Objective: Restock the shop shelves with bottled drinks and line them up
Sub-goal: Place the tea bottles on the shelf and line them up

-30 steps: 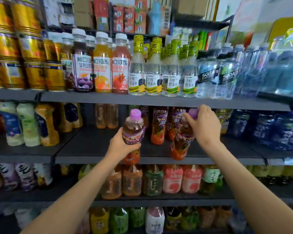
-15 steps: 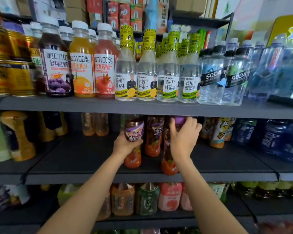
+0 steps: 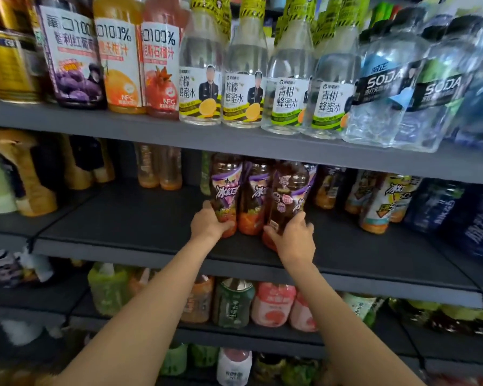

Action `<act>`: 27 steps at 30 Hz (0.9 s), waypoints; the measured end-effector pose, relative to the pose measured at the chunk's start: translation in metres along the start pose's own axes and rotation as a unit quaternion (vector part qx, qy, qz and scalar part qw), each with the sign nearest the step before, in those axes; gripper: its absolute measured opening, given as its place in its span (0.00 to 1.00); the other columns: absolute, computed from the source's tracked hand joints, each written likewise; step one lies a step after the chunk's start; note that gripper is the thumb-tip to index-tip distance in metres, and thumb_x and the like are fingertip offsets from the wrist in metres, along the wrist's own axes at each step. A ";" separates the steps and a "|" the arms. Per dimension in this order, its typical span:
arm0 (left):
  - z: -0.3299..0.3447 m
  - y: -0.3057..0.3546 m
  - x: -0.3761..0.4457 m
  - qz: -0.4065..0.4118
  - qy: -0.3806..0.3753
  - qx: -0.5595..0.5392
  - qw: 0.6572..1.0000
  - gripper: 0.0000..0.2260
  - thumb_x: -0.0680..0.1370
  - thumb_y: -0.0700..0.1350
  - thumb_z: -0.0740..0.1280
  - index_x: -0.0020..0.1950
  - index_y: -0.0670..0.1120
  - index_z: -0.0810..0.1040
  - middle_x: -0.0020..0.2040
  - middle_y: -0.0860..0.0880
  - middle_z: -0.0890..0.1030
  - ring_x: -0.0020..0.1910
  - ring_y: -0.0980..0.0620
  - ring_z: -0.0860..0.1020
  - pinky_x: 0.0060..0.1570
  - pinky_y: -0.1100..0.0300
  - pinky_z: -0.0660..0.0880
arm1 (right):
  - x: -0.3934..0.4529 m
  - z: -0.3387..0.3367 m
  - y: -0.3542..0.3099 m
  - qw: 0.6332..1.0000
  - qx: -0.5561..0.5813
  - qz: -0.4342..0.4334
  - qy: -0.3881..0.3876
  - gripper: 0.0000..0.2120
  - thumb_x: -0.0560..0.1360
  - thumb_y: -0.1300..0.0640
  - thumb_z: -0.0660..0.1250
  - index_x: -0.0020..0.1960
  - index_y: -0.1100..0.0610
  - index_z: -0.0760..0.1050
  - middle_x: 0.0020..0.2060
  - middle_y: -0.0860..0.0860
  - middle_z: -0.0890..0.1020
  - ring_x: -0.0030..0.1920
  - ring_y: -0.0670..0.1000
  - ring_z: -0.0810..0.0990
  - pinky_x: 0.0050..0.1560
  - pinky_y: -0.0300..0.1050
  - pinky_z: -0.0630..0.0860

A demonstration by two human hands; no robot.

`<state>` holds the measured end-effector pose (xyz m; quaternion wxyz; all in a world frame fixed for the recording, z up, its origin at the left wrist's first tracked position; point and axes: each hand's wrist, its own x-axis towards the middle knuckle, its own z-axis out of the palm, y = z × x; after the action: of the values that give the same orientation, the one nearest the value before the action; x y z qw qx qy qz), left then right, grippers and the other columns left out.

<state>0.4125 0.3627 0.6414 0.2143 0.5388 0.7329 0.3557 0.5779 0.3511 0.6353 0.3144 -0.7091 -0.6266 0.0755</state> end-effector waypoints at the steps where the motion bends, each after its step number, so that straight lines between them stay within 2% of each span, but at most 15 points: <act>1: 0.002 0.004 0.003 -0.008 0.011 0.003 1.000 0.29 0.72 0.49 0.72 0.67 0.41 0.64 0.62 0.42 0.75 0.63 0.42 0.72 0.58 0.54 0.69 | 0.004 0.000 0.000 1.000 0.006 0.009 -0.015 0.36 0.72 0.44 0.68 0.67 0.65 0.57 0.64 0.59 0.71 0.65 0.60 0.67 0.55 0.54 0.72; 4: 0.010 0.010 0.015 -0.030 0.042 0.021 0.998 0.28 0.72 0.49 0.72 0.66 0.40 0.65 0.62 0.40 0.75 0.63 0.41 0.72 0.62 0.52 0.68 | 0.012 0.000 -0.006 0.998 0.038 0.029 -0.041 0.40 0.73 0.46 0.68 0.71 0.66 0.51 0.69 0.59 0.64 0.63 0.63 0.72 0.55 0.54 0.72; 7: 0.017 0.015 0.024 -0.039 0.063 0.024 0.997 0.28 0.72 0.49 0.71 0.66 0.39 0.65 0.62 0.40 0.75 0.63 0.41 0.72 0.63 0.51 0.66 | 0.015 0.004 -0.008 0.997 0.049 0.027 -0.044 0.40 0.74 0.47 0.66 0.72 0.66 0.49 0.69 0.61 0.61 0.63 0.64 0.71 0.55 0.53 0.72; 11: 0.025 0.019 0.036 -0.056 0.074 0.016 0.996 0.28 0.72 0.48 0.71 0.67 0.40 0.64 0.63 0.40 0.74 0.64 0.41 0.71 0.62 0.51 0.67 | 0.021 0.009 -0.006 0.995 0.078 0.007 -0.055 0.33 0.75 0.51 0.66 0.69 0.67 0.54 0.67 0.61 0.61 0.61 0.64 0.71 0.54 0.52 0.72; 15: 0.028 0.023 0.042 -0.074 0.084 -0.003 0.994 0.28 0.73 0.47 0.71 0.68 0.41 0.64 0.64 0.40 0.73 0.65 0.42 0.70 0.62 0.52 0.67 | 0.025 0.009 -0.008 0.992 0.112 0.014 -0.057 0.31 0.76 0.53 0.65 0.69 0.66 0.53 0.69 0.63 0.57 0.61 0.64 0.72 0.54 0.51 0.72; 18: 0.029 0.021 0.043 -0.075 0.076 -0.025 0.994 0.28 0.73 0.46 0.71 0.69 0.41 0.64 0.65 0.41 0.73 0.65 0.43 0.70 0.62 0.53 0.67 | 0.020 0.007 -0.008 0.988 0.155 0.013 -0.008 0.30 0.75 0.55 0.66 0.69 0.63 0.55 0.67 0.61 0.60 0.56 0.62 0.76 0.48 0.51 0.74; 20: 0.030 0.012 0.038 -0.049 0.081 -0.050 0.994 0.28 0.73 0.46 0.71 0.69 0.41 0.65 0.65 0.40 0.72 0.65 0.43 0.70 0.62 0.54 0.67 | 0.009 0.003 -0.013 0.973 0.214 -0.027 0.086 0.25 0.74 0.59 0.67 0.66 0.62 0.61 0.63 0.58 0.63 0.51 0.56 0.77 0.43 0.43 0.74; 22: 0.027 -0.001 0.024 0.018 0.145 -0.074 0.987 0.26 0.74 0.44 0.70 0.69 0.41 0.66 0.64 0.40 0.72 0.64 0.43 0.71 0.62 0.55 0.67 | -0.006 -0.001 -0.028 0.945 0.279 -0.096 0.140 0.20 0.73 0.64 0.66 0.63 0.62 0.65 0.61 0.57 0.66 0.50 0.49 0.74 0.44 0.33 0.72; 25: 0.004 -0.027 -0.008 0.101 0.267 -0.129 0.949 0.19 0.75 0.37 0.65 0.65 0.39 0.69 0.60 0.42 0.72 0.59 0.46 0.72 0.60 0.56 0.70 | -0.033 0.007 -0.069 0.912 0.317 -0.226 0.130 0.18 0.71 0.67 0.65 0.59 0.64 0.68 0.57 0.60 0.69 0.51 0.49 0.73 0.45 0.23 0.66; 27: -0.027 -0.053 -0.033 0.111 0.331 -0.148 0.925 0.15 0.75 0.36 0.64 0.61 0.40 0.69 0.57 0.45 0.72 0.56 0.50 0.72 0.57 0.60 0.70 | -0.056 0.022 -0.101 0.903 0.312 -0.283 0.078 0.17 0.71 0.66 0.64 0.59 0.63 0.68 0.56 0.59 0.69 0.51 0.51 0.74 0.44 0.27 0.67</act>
<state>0.3708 0.3148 0.6166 -0.0043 0.4305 0.6370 0.6394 0.4707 0.3080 0.6567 0.5756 -0.3707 -0.7190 0.1198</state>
